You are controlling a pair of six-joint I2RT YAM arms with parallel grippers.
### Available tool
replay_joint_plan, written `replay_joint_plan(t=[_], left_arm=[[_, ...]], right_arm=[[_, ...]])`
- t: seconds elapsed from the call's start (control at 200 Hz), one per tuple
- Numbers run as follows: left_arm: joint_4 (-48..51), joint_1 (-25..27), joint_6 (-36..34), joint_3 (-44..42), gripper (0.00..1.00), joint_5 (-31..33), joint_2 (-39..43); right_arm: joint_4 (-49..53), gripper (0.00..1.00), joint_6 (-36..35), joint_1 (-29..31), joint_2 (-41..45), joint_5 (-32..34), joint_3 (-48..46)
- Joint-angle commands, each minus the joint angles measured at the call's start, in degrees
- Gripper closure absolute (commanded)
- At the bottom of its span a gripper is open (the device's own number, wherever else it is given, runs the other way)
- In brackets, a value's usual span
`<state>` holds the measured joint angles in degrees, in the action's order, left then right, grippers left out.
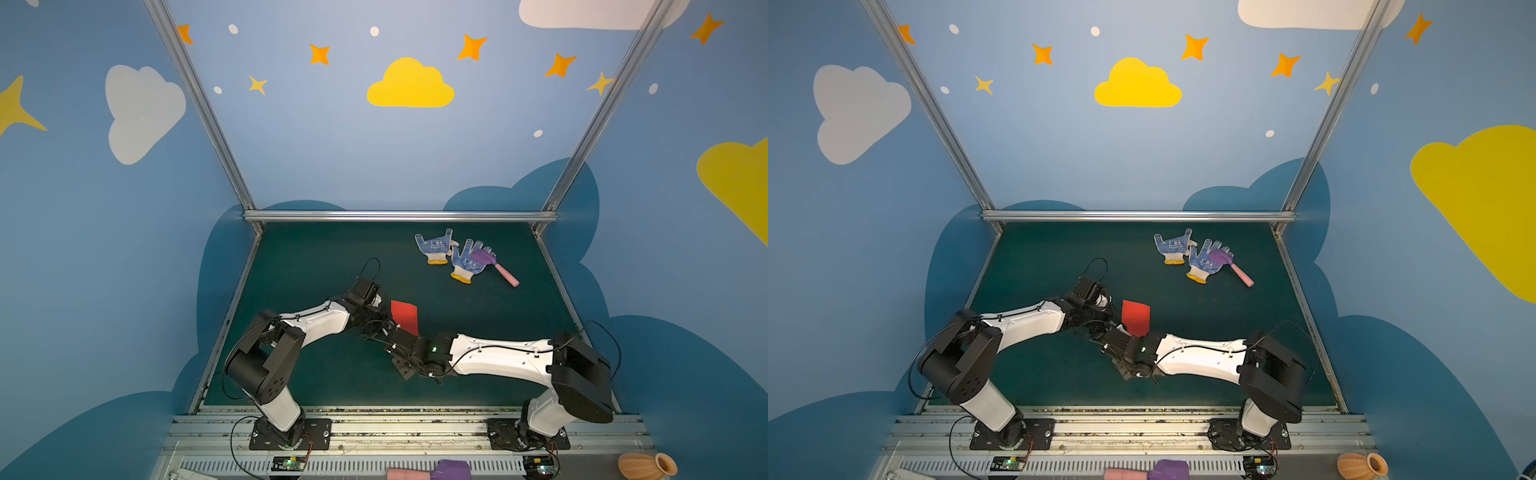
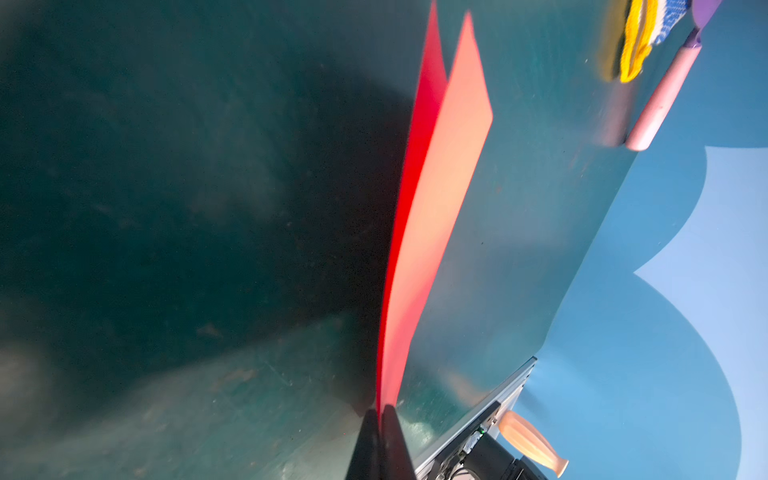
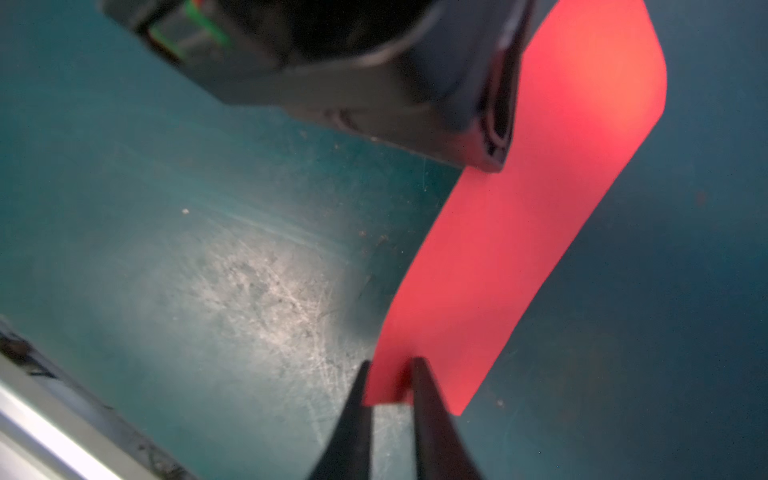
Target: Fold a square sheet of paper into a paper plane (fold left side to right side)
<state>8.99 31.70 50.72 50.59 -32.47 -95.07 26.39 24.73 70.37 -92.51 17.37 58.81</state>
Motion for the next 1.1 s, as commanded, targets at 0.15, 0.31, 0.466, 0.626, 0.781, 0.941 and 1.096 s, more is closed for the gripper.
replay_joint_plan(t=[0.15,0.31,0.466,0.626,0.781,0.941,1.096], left_arm=[[2.08,1.24,-1.19,-1.19,0.97,-1.45,-0.54],[1.99,1.32,-1.06,-0.99,0.97,-1.48,-0.4],[2.34,1.34,-1.01,-0.74,0.96,-1.47,-0.62],[3.42,1.26,-1.39,-0.75,0.59,-0.04,0.79],[5.26,0.57,-2.2,-0.81,0.53,0.96,2.77],[7.05,-0.78,-3.17,-1.09,0.51,2.42,4.64],[9.98,-1.34,-6.68,3.9,0.56,2.49,2.31]], right_arm=[[-4.68,1.0,2.94,-3.96,3.03,-1.35,-1.3],[-5.12,1.0,3.05,-4.7,3.39,-2.53,-2.03],[-5.98,1.0,3.08,-5.21,4.13,-3.93,-2.95],[-7.96,1.0,4.3,-6.36,5.34,-6.93,-5.71],[-9.77,1.0,5.0,-7.12,6.16,-8.75,-8.58],[-10.42,1.0,4.76,-7.32,7.22,-9.93,-10.05],[-11.07,1.0,4.04,-7.6,8.52,-11.34,-11.62]])
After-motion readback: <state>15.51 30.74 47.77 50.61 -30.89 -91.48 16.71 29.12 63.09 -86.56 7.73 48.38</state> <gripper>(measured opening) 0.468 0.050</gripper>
